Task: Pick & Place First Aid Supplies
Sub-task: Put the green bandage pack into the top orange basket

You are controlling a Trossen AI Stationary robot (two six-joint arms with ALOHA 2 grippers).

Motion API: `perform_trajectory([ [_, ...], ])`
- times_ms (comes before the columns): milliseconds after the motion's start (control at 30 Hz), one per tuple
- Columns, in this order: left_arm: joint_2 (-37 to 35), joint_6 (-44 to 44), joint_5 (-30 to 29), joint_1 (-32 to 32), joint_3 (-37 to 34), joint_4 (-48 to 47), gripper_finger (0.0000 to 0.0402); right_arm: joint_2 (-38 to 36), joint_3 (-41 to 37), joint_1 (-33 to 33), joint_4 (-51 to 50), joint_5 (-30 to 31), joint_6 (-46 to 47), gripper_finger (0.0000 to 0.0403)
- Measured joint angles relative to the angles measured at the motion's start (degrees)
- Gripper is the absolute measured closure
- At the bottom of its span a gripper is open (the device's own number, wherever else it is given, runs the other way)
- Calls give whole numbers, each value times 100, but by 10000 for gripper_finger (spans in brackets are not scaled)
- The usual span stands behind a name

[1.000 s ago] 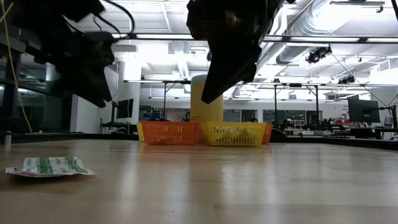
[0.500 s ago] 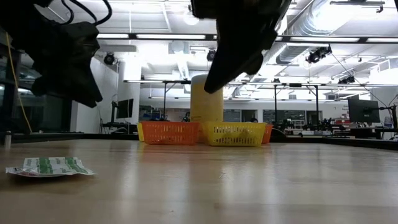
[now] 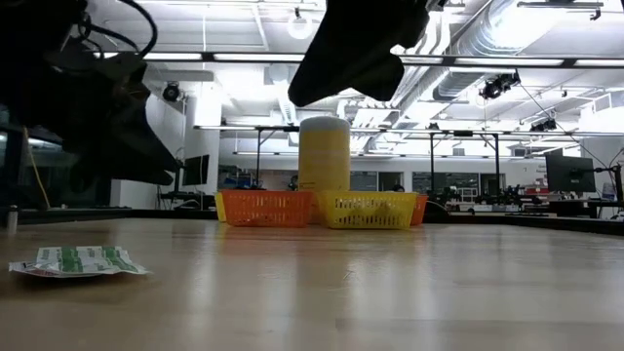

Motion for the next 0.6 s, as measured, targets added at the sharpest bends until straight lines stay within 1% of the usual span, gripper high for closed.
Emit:
perform_trajectory([
  [100,0,48,-63,0,-272,528,285,66,0,25,28,-13,86,403],
  [267,-2,49,10,0,-327,682,285,296,0,116,472,-52,78,403],
  [333,-2,49,143,0,-327,705,285,372,0,151,681,-72,25,403],
  [467,-1,21,621,0,-327,802,285,580,0,154,1007,-120,-161,403],
  [600,46,-190,1018,0,-277,814,285,798,0,134,1483,-295,-199,403],
])
